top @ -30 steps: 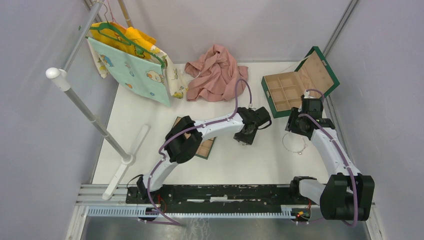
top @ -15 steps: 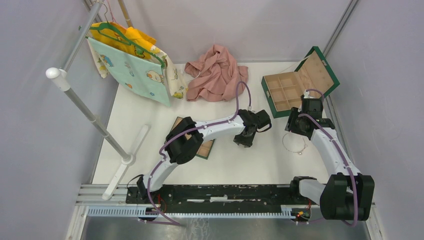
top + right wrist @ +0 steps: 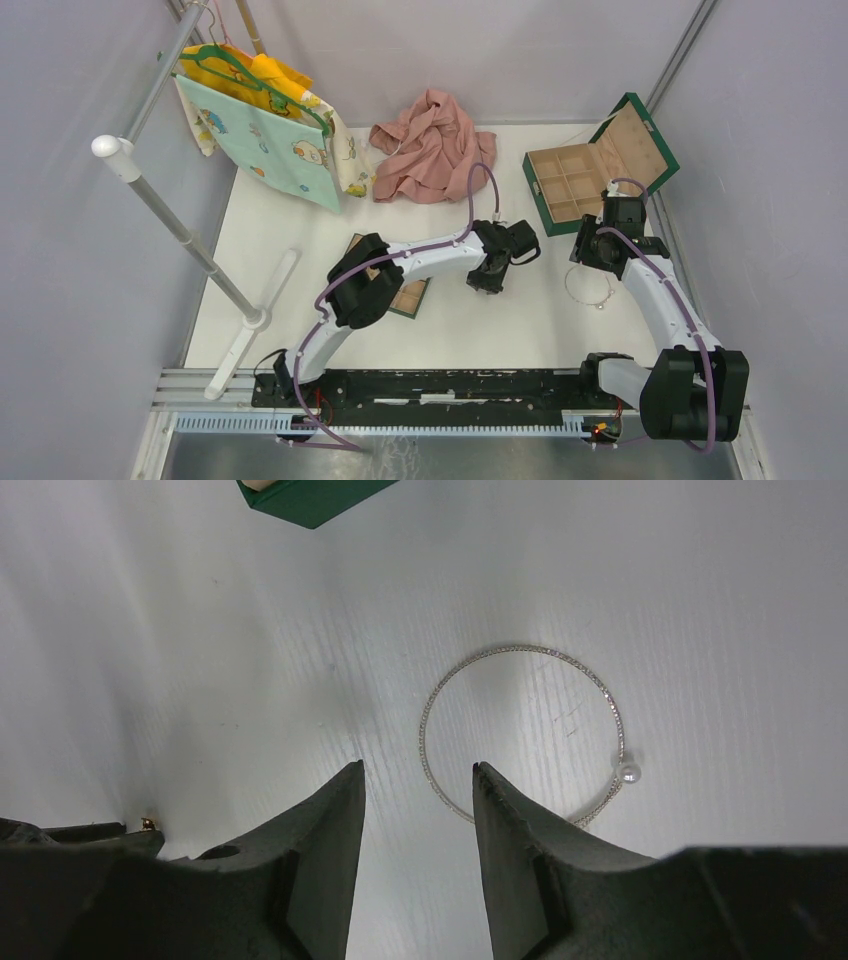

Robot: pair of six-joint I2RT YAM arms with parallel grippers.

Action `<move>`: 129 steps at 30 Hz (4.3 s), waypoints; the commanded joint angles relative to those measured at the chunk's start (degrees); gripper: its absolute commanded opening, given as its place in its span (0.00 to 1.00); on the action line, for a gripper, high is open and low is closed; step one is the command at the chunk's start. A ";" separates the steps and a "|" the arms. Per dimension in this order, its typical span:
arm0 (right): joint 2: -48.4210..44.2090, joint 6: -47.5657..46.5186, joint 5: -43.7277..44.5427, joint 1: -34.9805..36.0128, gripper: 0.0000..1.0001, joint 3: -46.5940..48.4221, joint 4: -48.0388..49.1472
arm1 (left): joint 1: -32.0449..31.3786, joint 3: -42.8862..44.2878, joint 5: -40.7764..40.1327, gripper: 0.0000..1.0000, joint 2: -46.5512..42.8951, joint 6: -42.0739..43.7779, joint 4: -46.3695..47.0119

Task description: Organize the mixed jewelry

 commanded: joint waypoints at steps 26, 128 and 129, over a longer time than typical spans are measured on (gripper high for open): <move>-0.18 -0.20 -2.01 -0.11 0.49 1.78 1.64 | 0.95 -0.62 0.41 0.28 1.62 9.14 2.89; 6.53 2.67 -3.87 1.95 0.53 5.04 8.99 | 18.54 -35.01 -5.35 0.46 -30.96 4.82 5.93; 6.62 2.05 -3.40 1.97 0.54 5.39 8.60 | 18.57 -34.54 -5.28 0.46 -31.35 5.34 5.67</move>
